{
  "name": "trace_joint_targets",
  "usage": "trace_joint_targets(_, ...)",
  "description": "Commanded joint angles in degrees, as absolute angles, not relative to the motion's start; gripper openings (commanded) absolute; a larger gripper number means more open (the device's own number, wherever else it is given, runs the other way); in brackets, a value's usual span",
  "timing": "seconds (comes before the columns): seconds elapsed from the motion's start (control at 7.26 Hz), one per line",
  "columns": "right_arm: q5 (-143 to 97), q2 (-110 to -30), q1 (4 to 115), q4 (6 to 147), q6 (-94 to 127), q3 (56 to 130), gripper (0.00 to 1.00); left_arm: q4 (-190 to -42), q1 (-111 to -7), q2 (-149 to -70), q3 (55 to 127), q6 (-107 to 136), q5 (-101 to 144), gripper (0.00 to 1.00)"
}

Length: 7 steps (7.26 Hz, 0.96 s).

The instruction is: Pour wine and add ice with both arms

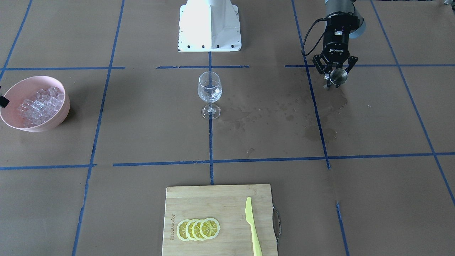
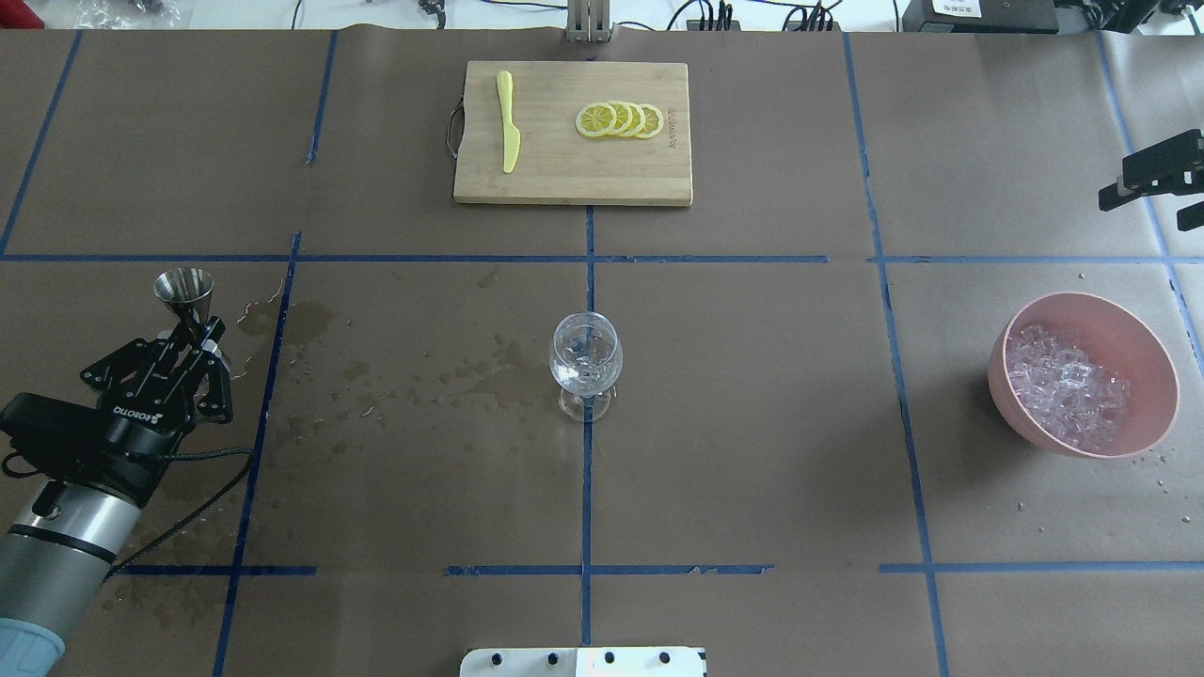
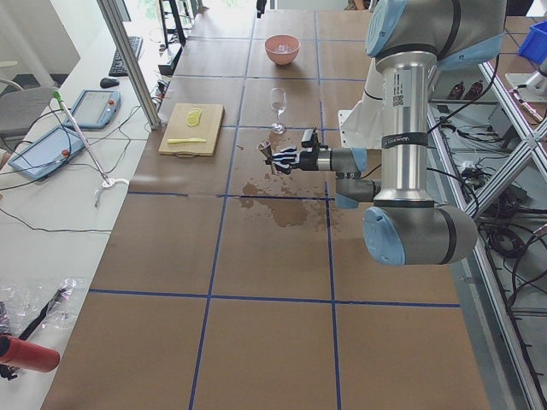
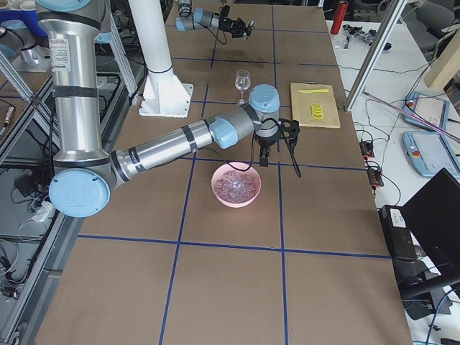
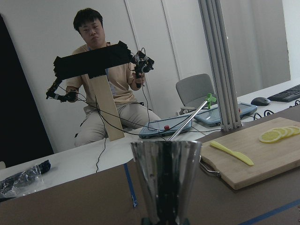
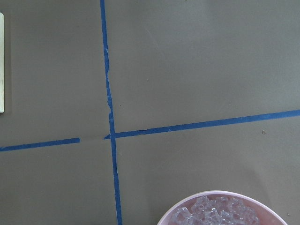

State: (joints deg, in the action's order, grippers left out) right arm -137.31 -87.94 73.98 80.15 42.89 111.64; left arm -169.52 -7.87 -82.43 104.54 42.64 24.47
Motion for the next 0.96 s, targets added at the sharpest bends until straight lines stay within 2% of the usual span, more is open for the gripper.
trace_joint_targets(0.0, -137.20, -87.89, 73.92, 80.16, 42.89, 111.71, 1.00, -169.98, -8.00, -82.35, 103.98, 52.61, 25.23, 0.00)
trace_joint_targets(0.28, -137.20, -87.89, 73.92, 80.16, 42.98, 111.71, 1.00, -169.72, -9.22, -81.92, 103.19, 52.73, 25.14, 0.00)
trace_joint_targets(0.55, -137.11, -87.89, 73.83, 80.16, 42.98, 111.71, 1.00, -169.54, -11.15, -81.65, 98.30, 53.52, 25.05, 0.00)
trace_joint_targets(0.83, -133.97, -89.64, 72.09, 80.16, 43.07, 111.71, 1.00, -169.54, -12.12, -82.17, 97.73, 54.41, 25.14, 0.00)
